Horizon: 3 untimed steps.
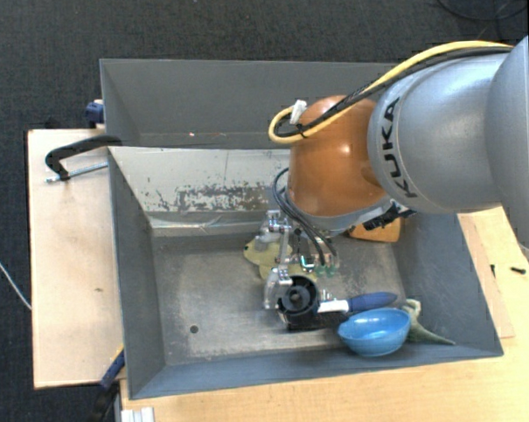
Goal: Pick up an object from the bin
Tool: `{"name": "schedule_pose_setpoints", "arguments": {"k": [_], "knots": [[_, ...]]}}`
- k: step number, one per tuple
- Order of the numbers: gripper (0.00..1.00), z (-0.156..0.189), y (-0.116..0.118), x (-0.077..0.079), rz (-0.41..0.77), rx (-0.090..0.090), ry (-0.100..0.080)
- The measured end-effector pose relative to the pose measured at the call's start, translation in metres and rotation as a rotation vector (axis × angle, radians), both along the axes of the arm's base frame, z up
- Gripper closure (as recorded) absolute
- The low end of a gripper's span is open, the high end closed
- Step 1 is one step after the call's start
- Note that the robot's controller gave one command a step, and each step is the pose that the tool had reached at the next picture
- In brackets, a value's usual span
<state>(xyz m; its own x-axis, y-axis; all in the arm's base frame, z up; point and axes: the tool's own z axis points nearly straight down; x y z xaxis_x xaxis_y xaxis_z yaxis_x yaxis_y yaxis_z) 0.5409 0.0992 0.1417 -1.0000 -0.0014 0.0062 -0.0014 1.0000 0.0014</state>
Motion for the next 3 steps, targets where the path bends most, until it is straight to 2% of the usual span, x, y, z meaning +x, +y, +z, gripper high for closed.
{"name": "schedule_pose_setpoints", "arguments": {"k": [1, 2, 3], "knots": [[0.00, -0.064, -0.079, -0.006, 0.137, 0.010, -0.029], [0.00, -0.065, -0.114, 0.064, 0.327, 0.007, -0.027], [1.00, -0.061, -0.113, 0.069, 0.324, 0.006, -0.044]]}}
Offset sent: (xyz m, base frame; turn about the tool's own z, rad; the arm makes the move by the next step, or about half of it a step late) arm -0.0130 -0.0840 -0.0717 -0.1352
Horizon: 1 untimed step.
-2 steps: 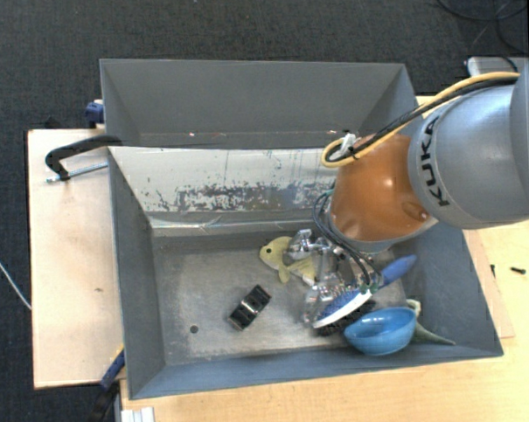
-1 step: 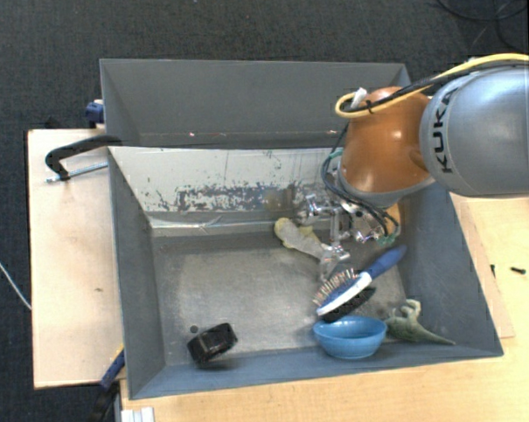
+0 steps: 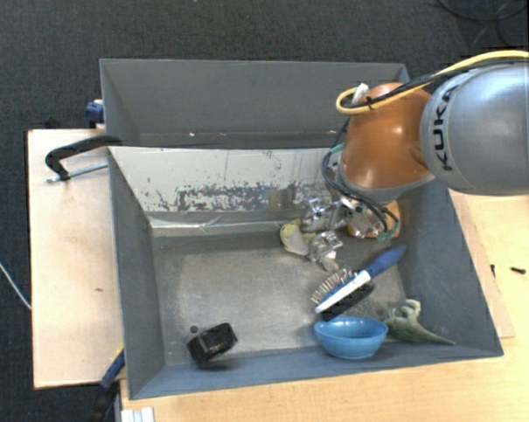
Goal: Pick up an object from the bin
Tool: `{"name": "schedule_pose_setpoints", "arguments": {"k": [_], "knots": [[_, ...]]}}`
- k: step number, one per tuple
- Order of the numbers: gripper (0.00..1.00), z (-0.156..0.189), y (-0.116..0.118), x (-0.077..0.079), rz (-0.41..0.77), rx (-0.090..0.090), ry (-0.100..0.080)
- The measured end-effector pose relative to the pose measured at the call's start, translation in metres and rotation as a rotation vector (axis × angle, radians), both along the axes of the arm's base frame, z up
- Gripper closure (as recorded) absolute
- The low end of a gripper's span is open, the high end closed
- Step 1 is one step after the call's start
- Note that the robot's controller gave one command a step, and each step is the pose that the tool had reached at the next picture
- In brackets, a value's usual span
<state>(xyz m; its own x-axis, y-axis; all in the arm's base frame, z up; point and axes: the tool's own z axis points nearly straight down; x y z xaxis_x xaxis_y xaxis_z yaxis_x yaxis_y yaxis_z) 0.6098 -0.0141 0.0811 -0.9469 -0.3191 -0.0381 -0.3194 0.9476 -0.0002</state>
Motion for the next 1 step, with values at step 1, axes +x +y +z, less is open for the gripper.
{"name": "schedule_pose_setpoints", "arguments": {"k": [1], "knots": [[1.00, 0.1594, -0.0156, -0.0219, 0.095, -0.014, 0.019]]}}
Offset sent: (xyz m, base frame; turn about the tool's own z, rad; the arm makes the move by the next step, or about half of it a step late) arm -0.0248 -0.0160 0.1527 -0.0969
